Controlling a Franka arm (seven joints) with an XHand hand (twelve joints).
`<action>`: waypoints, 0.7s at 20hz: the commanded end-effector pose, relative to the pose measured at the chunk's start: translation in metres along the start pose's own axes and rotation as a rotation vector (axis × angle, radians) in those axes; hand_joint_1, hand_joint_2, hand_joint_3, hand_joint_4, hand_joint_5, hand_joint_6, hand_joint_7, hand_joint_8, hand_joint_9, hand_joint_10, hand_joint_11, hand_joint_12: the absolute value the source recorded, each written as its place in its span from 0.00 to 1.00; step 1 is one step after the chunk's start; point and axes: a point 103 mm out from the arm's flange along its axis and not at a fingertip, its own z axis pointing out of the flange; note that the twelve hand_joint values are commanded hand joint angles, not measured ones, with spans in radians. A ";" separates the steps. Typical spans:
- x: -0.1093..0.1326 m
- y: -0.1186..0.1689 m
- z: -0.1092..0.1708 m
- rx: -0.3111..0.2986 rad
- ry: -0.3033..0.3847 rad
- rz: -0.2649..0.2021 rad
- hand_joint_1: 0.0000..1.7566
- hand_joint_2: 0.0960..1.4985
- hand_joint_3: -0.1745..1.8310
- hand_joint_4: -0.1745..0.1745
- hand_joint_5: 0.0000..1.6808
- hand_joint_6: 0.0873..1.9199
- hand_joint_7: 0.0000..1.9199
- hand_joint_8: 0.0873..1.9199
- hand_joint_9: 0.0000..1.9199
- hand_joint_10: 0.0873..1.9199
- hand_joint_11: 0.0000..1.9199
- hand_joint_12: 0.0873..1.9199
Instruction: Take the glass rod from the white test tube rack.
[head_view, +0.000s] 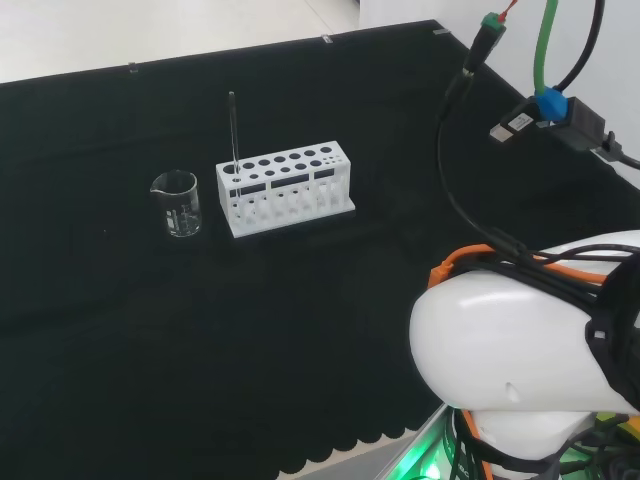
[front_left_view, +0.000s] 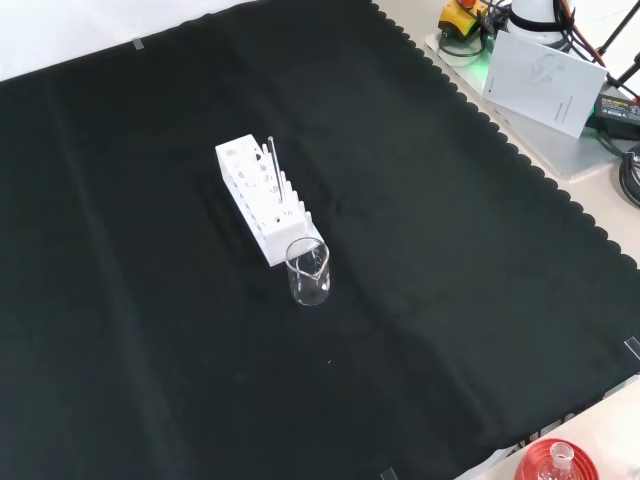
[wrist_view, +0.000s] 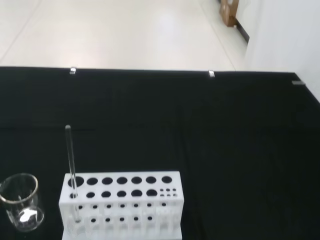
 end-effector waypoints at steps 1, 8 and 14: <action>0.001 0.000 0.007 0.021 0.006 -0.003 0.19 0.74 0.17 0.04 0.00 0.00 0.00 0.00 0.00 0.12 0.00 0.04; 0.006 0.005 0.007 0.017 0.003 -0.025 0.24 0.72 0.14 0.03 0.00 0.00 0.00 0.11 0.00 0.23 0.00 0.23; 0.019 0.012 0.009 -0.010 0.007 -0.059 0.32 0.66 0.11 0.01 0.07 0.00 0.00 0.35 0.00 0.42 0.00 0.51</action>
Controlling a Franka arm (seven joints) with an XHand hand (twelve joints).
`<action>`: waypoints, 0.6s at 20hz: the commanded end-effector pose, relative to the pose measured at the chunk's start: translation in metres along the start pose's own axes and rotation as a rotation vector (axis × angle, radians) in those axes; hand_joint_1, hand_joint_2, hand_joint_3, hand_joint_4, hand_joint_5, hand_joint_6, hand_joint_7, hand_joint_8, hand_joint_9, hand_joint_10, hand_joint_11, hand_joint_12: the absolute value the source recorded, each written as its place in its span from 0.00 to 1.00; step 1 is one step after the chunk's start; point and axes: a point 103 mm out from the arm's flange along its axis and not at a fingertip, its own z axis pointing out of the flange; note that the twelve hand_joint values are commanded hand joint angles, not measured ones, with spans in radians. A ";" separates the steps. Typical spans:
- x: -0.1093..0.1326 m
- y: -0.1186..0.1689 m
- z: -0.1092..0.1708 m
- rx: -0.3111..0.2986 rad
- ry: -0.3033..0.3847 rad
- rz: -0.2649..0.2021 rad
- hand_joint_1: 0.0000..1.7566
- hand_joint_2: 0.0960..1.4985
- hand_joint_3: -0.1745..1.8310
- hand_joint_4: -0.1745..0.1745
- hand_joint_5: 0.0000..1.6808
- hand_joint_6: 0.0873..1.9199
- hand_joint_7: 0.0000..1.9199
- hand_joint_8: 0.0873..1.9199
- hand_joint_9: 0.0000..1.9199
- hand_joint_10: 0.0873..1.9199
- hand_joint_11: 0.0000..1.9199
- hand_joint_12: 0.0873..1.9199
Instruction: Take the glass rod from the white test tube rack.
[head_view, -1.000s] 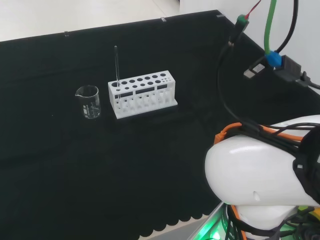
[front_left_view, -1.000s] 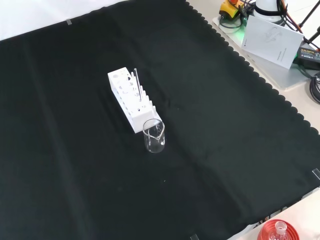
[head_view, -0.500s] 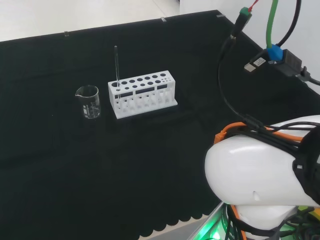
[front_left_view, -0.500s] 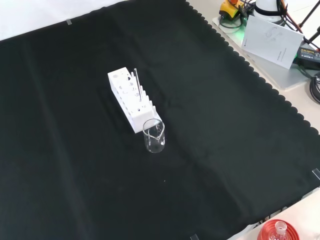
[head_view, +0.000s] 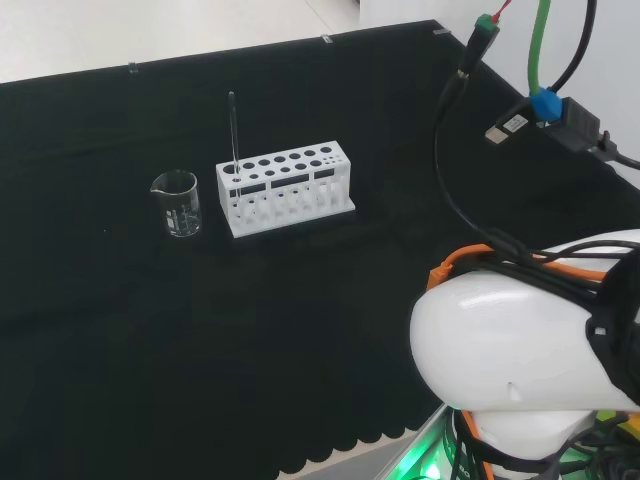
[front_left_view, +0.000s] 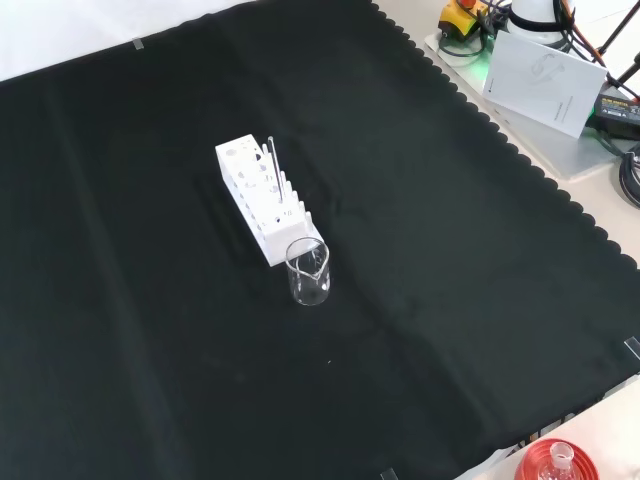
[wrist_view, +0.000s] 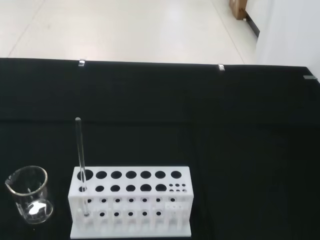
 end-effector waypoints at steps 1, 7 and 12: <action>0.013 0.008 0.003 -0.019 0.001 -0.037 0.33 0.66 0.11 0.00 0.09 0.00 0.01 0.39 0.01 0.45 0.00 0.55; 0.023 0.020 0.007 -0.029 0.008 -0.083 0.36 0.64 0.11 0.00 0.19 0.00 0.08 0.45 0.08 0.49 0.00 0.71; 0.030 0.033 0.016 -0.019 0.030 -0.104 0.37 0.63 0.11 0.00 0.23 0.01 0.12 0.45 0.12 0.48 0.00 0.75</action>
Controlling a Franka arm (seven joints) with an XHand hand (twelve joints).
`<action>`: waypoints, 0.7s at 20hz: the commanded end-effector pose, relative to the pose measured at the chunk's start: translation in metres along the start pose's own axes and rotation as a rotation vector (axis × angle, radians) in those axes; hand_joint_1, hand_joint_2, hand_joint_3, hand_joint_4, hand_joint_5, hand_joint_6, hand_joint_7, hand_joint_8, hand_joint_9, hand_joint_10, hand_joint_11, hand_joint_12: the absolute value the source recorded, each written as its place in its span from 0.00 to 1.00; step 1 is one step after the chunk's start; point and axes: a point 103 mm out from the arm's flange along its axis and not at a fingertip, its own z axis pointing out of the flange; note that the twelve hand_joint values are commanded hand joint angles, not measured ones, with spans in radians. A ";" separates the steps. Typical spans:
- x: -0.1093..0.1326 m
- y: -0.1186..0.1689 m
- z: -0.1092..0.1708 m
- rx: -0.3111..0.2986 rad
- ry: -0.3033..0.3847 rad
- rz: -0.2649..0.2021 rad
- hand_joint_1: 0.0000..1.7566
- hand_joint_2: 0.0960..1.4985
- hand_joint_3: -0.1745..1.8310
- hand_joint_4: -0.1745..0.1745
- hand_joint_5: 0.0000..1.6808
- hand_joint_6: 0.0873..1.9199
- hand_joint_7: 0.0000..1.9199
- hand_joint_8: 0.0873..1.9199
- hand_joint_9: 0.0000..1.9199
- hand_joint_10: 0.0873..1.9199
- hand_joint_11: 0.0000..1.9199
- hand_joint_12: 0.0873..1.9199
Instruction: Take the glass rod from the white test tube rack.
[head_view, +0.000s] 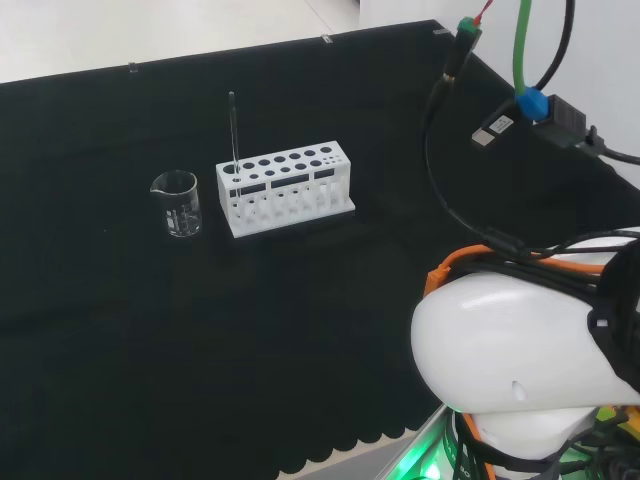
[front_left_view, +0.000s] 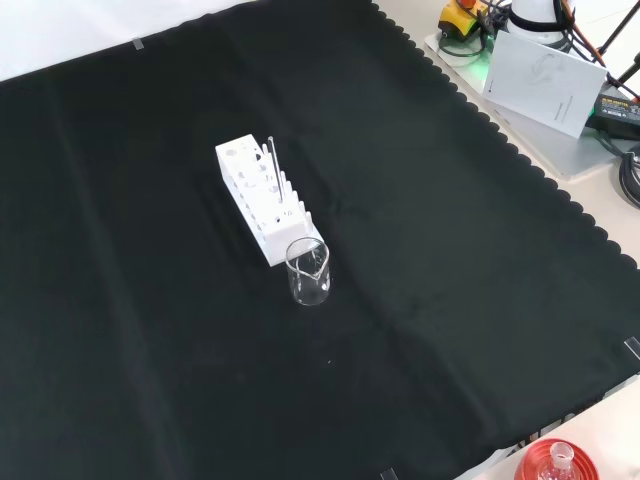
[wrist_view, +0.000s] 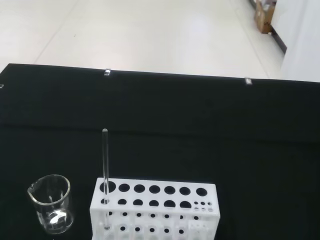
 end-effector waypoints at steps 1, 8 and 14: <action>0.007 0.015 0.010 0.008 0.032 -0.034 0.37 0.63 0.11 0.00 0.23 0.01 0.12 0.45 0.12 0.48 0.00 0.75; 0.015 0.041 0.033 0.053 0.054 -0.086 0.37 0.63 0.11 0.00 0.23 0.01 0.13 0.45 0.12 0.48 0.00 0.75; 0.018 0.065 0.058 0.098 0.066 -0.103 0.37 0.63 0.11 0.00 0.23 0.01 0.13 0.45 0.12 0.48 0.00 0.75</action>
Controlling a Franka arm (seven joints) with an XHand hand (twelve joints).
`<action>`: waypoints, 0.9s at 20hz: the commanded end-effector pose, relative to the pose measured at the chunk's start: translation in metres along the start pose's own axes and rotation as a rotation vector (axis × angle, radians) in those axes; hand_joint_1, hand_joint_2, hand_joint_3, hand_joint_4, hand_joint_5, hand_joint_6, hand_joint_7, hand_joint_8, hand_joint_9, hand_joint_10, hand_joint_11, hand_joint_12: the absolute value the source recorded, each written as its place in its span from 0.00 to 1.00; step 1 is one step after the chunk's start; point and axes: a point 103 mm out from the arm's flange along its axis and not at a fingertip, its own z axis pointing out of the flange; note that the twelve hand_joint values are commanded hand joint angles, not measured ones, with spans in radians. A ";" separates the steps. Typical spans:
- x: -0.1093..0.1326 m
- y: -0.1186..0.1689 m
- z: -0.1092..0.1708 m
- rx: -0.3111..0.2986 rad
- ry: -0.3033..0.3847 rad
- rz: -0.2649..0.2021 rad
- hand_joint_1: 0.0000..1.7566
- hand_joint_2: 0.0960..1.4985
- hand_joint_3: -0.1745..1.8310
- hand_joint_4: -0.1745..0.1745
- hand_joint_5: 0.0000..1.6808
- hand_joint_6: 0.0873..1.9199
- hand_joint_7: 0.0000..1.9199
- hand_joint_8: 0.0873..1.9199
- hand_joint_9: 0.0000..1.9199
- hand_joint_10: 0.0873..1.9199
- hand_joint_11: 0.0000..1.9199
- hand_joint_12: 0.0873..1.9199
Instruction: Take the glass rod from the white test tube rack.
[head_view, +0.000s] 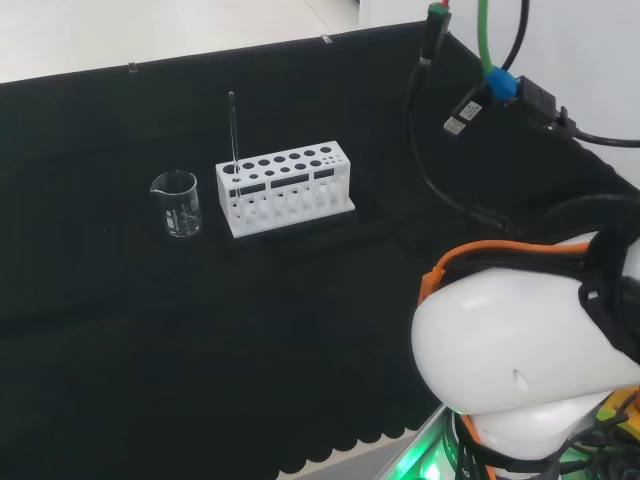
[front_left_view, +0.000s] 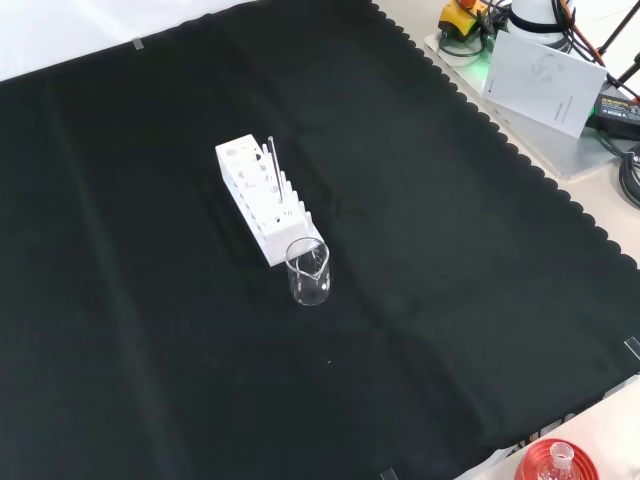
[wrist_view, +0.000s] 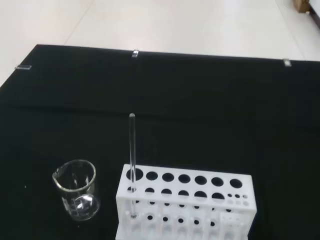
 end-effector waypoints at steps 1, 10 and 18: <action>0.003 0.031 0.024 0.036 0.023 -0.035 0.37 0.63 0.11 0.00 0.23 0.01 0.13 0.45 0.12 0.48 0.00 0.75; 0.002 0.060 0.043 0.045 0.054 -0.067 0.37 0.63 0.11 0.00 0.25 0.02 0.14 0.46 0.13 0.49 0.01 0.76; 0.003 0.080 0.064 0.063 0.052 -0.064 0.38 0.62 0.12 0.00 0.27 0.04 0.16 0.45 0.15 0.49 0.04 0.75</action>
